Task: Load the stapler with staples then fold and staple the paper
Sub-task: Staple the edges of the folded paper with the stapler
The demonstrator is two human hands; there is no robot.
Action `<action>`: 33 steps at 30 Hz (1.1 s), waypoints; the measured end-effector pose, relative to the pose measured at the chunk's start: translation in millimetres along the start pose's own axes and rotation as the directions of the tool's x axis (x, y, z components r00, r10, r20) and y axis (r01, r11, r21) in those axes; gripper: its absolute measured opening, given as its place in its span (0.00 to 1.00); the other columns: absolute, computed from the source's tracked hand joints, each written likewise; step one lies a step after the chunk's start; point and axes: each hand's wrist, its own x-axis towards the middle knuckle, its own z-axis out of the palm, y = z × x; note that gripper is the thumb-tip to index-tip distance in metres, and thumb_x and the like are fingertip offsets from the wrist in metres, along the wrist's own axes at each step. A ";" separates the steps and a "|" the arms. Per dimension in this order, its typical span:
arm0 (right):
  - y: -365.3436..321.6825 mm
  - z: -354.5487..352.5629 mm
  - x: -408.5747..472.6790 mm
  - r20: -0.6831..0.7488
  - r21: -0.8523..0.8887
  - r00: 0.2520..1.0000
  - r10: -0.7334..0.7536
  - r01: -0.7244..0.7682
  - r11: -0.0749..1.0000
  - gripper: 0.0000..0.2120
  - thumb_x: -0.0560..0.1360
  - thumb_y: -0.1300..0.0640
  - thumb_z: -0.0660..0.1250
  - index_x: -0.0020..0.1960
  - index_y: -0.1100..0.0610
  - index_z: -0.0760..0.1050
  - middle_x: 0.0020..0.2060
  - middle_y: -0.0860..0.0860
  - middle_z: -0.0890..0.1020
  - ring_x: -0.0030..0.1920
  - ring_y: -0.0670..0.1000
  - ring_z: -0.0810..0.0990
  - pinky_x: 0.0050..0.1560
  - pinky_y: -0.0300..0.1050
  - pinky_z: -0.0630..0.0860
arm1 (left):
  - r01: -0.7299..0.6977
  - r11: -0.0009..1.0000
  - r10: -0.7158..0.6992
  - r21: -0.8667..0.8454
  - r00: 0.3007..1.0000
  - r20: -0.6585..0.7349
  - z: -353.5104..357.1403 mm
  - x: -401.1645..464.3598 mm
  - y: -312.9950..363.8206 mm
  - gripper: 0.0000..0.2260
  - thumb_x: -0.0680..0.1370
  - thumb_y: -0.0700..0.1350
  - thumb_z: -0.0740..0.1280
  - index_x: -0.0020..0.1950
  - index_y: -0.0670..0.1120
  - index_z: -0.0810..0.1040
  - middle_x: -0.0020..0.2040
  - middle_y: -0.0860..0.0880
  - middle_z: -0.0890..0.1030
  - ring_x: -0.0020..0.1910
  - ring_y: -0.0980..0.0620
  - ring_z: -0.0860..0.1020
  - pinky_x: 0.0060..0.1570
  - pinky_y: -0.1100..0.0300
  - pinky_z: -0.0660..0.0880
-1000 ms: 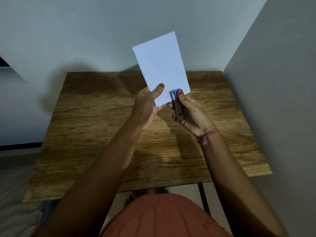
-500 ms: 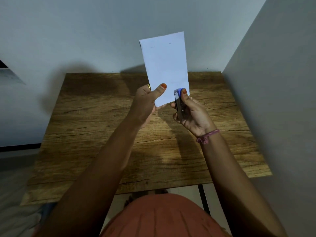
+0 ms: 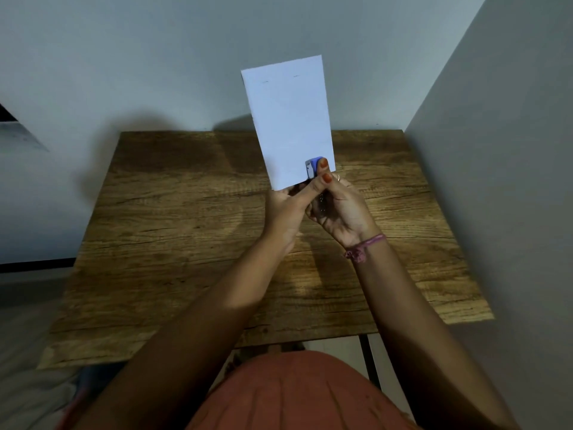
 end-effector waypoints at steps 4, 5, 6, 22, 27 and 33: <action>-0.6 3.6 -0.1 -0.052 -0.003 0.999 0.005 -0.006 1.000 0.10 0.75 0.55 0.65 0.52 0.59 0.71 0.48 0.59 0.73 0.45 0.54 0.73 0.43 0.44 0.69 | -0.017 0.999 0.016 -0.036 1.000 -0.019 4.1 1.4 -0.3 0.18 0.66 0.47 0.78 0.54 0.58 0.82 0.55 0.51 0.84 0.58 0.48 0.80 0.54 0.54 0.77; 0.2 4.8 -0.2 -0.065 0.002 0.998 0.001 -0.001 1.000 0.13 0.73 0.55 0.66 0.54 0.59 0.70 0.49 0.59 0.72 0.47 0.56 0.71 0.44 0.44 0.68 | -0.030 0.999 0.029 -0.042 0.999 -0.017 4.6 1.1 -0.5 0.18 0.67 0.46 0.77 0.54 0.58 0.82 0.55 0.51 0.84 0.58 0.49 0.81 0.53 0.55 0.77; 1.0 5.7 -0.5 -0.070 0.013 0.998 -0.005 0.006 1.000 0.14 0.72 0.55 0.67 0.54 0.59 0.70 0.49 0.59 0.71 0.49 0.56 0.70 0.44 0.45 0.68 | -0.038 0.998 0.037 -0.046 0.999 -0.018 4.9 0.4 -0.6 0.17 0.67 0.46 0.77 0.54 0.58 0.81 0.55 0.52 0.84 0.57 0.49 0.81 0.52 0.57 0.77; 3.5 6.9 2.8 -0.112 -0.100 0.993 -0.038 0.027 0.995 0.12 0.72 0.49 0.69 0.44 0.58 0.75 0.34 0.54 0.80 0.36 0.51 0.72 0.34 0.42 0.65 | 0.120 0.991 -0.123 -0.056 0.991 -0.051 -16.4 2.0 18.5 0.06 0.73 0.46 0.71 0.49 0.48 0.83 0.48 0.48 0.85 0.45 0.50 0.83 0.46 0.55 0.79; 4.3 -3.7 6.0 -0.101 -0.183 0.995 0.008 -0.027 0.983 0.09 0.74 0.46 0.67 0.42 0.52 0.74 0.33 0.48 0.81 0.36 0.49 0.76 0.30 0.37 0.71 | 0.013 0.961 0.036 0.277 0.985 -0.171 -38.0 11.2 37.3 0.05 0.76 0.41 0.69 0.50 0.48 0.80 0.45 0.50 0.85 0.45 0.52 0.84 0.43 0.57 0.80; 14.8 -24.3 12.8 -0.097 -0.190 0.990 0.100 -0.118 0.975 0.18 0.69 0.41 0.68 0.52 0.52 0.76 0.37 0.47 0.77 0.34 0.44 0.75 0.31 0.37 0.68 | 0.017 0.923 0.097 0.384 0.956 -0.276 -56.9 22.5 47.0 0.09 0.76 0.40 0.69 0.55 0.41 0.78 0.48 0.45 0.83 0.43 0.54 0.82 0.39 0.61 0.79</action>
